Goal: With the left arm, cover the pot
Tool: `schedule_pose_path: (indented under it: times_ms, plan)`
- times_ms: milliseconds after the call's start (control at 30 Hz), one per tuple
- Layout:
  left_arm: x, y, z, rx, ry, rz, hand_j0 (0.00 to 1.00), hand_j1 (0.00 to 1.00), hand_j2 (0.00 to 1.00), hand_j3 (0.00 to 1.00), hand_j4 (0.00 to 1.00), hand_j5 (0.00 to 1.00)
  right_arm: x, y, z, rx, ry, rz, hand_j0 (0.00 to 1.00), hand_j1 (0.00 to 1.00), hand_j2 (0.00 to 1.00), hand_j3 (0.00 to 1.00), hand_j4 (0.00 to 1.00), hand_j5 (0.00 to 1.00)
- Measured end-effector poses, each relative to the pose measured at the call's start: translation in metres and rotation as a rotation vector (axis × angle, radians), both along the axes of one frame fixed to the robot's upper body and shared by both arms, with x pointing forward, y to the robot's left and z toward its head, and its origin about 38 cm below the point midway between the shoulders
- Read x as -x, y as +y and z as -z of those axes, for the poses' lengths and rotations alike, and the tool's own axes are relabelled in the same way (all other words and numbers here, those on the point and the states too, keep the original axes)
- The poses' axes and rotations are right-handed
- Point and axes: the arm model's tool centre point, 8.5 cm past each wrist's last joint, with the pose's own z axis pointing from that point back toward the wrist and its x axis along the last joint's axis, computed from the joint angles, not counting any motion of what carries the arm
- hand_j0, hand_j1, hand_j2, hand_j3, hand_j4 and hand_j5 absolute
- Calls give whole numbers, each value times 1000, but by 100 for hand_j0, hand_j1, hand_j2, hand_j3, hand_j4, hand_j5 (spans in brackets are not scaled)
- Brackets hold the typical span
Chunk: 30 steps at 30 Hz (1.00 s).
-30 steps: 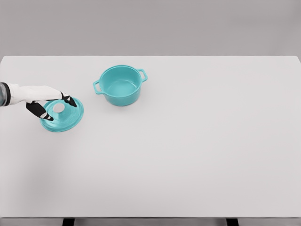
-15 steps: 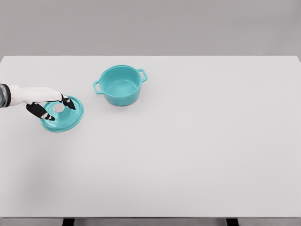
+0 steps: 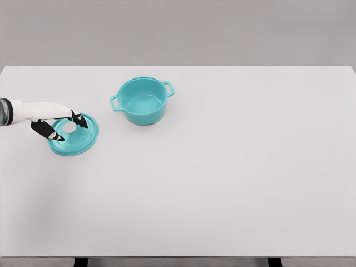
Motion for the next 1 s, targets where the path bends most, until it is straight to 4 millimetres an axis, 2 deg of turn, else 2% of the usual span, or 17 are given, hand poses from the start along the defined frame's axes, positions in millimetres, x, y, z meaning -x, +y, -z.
schedule_pose_path:
  times_ms: [67, 400, 867, 1000]
  plan:
    - [0, 0, 0, 0, 0, 0, 70, 70, 70, 70, 70, 70, 1, 0, 0, 0, 1, 0, 100, 100, 100, 100, 100, 100]
    - [-2, -3, 1, 11, 0, -6, 69, 69, 69, 69, 69, 69, 0, 0, 0, 0, 0, 0, 100, 100, 100, 100, 100, 100]
    - [-2, -5, 2, 10, 2, 4, 47, 47, 47, 47, 47, 47, 0, 0, 0, 0, 0, 0, 100, 100, 100, 100, 100, 100]
    - [-4, -6, -3, 10, -10, 9, 47, 47, 47, 47, 47, 47, 1, 0, 0, 0, 1, 0, 100, 100, 100, 100, 100, 100]
